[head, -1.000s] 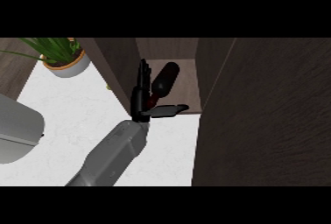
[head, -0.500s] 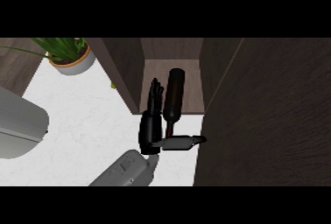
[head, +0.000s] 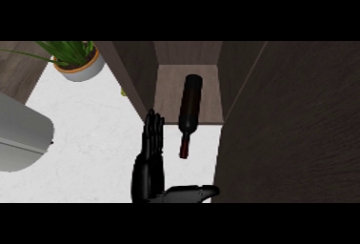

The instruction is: Pick up the wine, place it into the cabinet and close the cabinet

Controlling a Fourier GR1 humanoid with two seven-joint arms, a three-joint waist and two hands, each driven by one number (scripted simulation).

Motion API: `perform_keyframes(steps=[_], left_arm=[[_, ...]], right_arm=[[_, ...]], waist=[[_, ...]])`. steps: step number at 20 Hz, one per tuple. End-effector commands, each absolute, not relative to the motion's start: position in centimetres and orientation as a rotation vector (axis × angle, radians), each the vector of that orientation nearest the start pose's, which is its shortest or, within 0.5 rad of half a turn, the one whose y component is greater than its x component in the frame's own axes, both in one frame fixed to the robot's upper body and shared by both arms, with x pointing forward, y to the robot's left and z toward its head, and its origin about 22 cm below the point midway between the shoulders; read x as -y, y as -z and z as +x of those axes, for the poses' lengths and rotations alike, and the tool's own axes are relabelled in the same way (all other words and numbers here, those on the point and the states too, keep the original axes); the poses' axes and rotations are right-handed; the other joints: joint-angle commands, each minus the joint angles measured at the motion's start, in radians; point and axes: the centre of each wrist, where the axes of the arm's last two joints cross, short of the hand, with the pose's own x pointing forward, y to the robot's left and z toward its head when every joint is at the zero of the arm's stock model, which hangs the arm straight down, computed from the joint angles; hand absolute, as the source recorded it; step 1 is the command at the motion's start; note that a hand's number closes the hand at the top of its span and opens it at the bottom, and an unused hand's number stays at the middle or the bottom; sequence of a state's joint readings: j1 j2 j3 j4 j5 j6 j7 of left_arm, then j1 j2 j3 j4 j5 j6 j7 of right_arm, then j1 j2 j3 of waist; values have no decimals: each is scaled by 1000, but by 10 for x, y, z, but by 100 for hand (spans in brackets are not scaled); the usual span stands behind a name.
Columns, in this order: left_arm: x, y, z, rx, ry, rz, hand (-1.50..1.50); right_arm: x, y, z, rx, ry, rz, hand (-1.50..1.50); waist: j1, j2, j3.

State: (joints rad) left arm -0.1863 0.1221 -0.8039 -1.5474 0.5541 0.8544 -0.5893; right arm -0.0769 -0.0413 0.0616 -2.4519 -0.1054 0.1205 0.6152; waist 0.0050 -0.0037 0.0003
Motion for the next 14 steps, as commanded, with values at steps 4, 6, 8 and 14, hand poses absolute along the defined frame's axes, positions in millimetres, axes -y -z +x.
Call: perform_keyframes(steps=[4,6,8,14], left_arm=[[-95,-31,159,1909,-253,-195,-150],[-107,-41,158,1927,-228,-210,-150],[-114,-39,157,1924,-208,-200,-150],[-146,-38,134,1908,-146,-258,-150]], right_arm=[[211,-200,141,1886,-279,281,-150],[221,-200,142,1871,-308,315,-150],[230,-194,147,1860,-312,339,-150],[219,-202,134,1825,-421,347,150]], waist=[[-1,1,0],[-3,1,0],[-4,1,1],[-4,1,-1]])
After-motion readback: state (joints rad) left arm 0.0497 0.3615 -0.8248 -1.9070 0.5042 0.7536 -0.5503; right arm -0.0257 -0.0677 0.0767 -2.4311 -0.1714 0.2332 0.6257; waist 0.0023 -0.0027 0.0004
